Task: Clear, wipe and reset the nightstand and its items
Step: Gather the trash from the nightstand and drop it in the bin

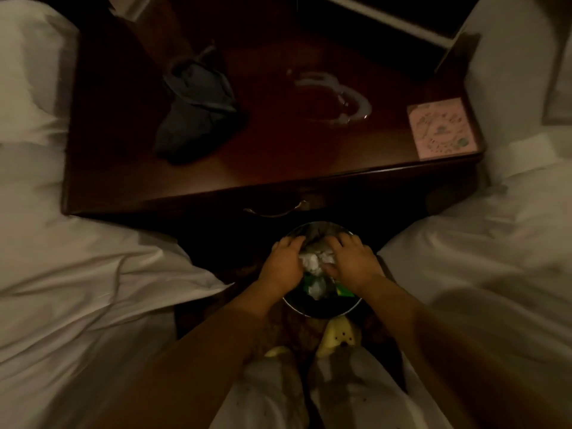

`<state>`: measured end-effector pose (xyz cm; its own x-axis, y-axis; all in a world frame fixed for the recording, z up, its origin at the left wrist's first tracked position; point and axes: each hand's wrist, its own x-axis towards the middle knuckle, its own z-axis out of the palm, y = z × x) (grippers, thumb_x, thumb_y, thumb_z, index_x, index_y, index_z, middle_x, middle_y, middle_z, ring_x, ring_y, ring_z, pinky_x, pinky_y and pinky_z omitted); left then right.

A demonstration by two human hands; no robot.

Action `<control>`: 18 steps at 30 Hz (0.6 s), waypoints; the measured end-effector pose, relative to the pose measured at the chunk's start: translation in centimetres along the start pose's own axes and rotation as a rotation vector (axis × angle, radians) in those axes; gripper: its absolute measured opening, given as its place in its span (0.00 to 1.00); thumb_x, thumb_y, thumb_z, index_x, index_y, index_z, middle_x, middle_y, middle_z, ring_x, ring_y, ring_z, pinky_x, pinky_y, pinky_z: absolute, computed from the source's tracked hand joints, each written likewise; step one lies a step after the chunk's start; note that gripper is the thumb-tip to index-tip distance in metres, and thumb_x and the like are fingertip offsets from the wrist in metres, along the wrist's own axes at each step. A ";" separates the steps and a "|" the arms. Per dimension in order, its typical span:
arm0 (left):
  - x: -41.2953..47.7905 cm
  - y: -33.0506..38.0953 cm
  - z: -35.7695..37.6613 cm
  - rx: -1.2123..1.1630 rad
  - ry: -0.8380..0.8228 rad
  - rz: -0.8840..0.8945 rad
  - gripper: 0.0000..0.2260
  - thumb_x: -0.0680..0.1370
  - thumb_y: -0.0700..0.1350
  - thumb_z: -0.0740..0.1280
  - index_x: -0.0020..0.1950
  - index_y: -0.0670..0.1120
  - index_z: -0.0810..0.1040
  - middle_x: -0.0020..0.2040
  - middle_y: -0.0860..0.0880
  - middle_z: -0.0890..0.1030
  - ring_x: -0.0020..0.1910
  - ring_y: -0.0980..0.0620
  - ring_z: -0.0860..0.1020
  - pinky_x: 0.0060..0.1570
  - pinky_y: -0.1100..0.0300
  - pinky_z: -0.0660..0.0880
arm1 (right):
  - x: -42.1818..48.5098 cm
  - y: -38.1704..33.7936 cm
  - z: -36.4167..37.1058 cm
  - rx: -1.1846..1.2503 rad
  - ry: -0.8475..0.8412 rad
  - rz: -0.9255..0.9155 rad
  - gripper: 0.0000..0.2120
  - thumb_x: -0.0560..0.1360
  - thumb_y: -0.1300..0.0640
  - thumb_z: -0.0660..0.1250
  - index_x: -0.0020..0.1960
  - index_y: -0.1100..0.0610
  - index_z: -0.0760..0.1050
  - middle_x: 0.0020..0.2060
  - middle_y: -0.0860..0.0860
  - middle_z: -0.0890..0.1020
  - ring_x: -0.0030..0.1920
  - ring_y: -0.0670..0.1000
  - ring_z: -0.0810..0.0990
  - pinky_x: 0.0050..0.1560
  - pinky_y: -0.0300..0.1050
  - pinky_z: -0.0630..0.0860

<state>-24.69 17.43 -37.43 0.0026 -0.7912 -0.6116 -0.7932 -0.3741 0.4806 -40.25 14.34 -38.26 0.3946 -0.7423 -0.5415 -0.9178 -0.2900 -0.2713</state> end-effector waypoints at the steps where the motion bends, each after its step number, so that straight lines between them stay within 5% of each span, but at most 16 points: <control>1: -1.0 0.9 -0.8 0.012 -0.012 0.001 0.23 0.78 0.40 0.59 0.73 0.45 0.61 0.71 0.40 0.65 0.70 0.42 0.64 0.70 0.49 0.64 | -1.0 -0.1 -1.1 -0.015 0.023 -0.022 0.28 0.76 0.45 0.60 0.71 0.54 0.59 0.69 0.56 0.66 0.68 0.57 0.65 0.63 0.52 0.67; 6: -6.0 5.5 -6.9 0.075 0.045 0.072 0.16 0.80 0.44 0.55 0.65 0.45 0.73 0.62 0.41 0.76 0.59 0.43 0.75 0.57 0.51 0.74 | -5.5 -2.8 -10.1 -0.059 0.302 -0.216 0.14 0.72 0.49 0.68 0.51 0.58 0.76 0.43 0.55 0.82 0.46 0.54 0.80 0.39 0.45 0.75; 8: -7.6 7.2 -10.2 0.145 0.123 0.144 0.14 0.81 0.47 0.54 0.58 0.46 0.76 0.56 0.43 0.80 0.52 0.44 0.78 0.50 0.50 0.76 | -6.9 -4.2 -14.6 -0.105 0.458 -0.301 0.10 0.65 0.52 0.75 0.38 0.57 0.77 0.30 0.52 0.80 0.32 0.51 0.80 0.25 0.40 0.73; 10: -8.7 8.7 -13.6 0.194 0.231 0.226 0.12 0.80 0.49 0.55 0.53 0.47 0.76 0.51 0.44 0.81 0.47 0.44 0.79 0.44 0.51 0.76 | -7.4 -5.7 -18.8 -0.082 0.530 -0.361 0.08 0.67 0.52 0.72 0.37 0.56 0.76 0.28 0.51 0.79 0.30 0.51 0.79 0.22 0.40 0.73; 13: -9.1 10.9 -19.0 0.158 0.434 0.281 0.12 0.80 0.51 0.56 0.55 0.50 0.76 0.49 0.47 0.82 0.45 0.46 0.80 0.40 0.53 0.75 | -6.3 -7.4 -24.6 0.024 0.598 -0.360 0.11 0.73 0.50 0.62 0.45 0.57 0.77 0.37 0.53 0.82 0.39 0.54 0.81 0.32 0.45 0.77; 18: -8.0 12.6 -26.8 -0.227 0.677 0.087 0.18 0.80 0.50 0.58 0.69 0.48 0.66 0.58 0.45 0.78 0.50 0.47 0.79 0.45 0.55 0.76 | -2.5 -9.2 -31.4 0.294 0.512 -0.208 0.25 0.75 0.43 0.61 0.67 0.55 0.67 0.60 0.54 0.76 0.61 0.56 0.71 0.58 0.52 0.72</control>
<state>-18.39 6.07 -9.64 0.3805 -0.9216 -0.0765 -0.6614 -0.3291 0.6740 -34.17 -0.12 -9.43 0.4258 -0.9045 -0.0238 -0.7446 -0.3354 -0.5771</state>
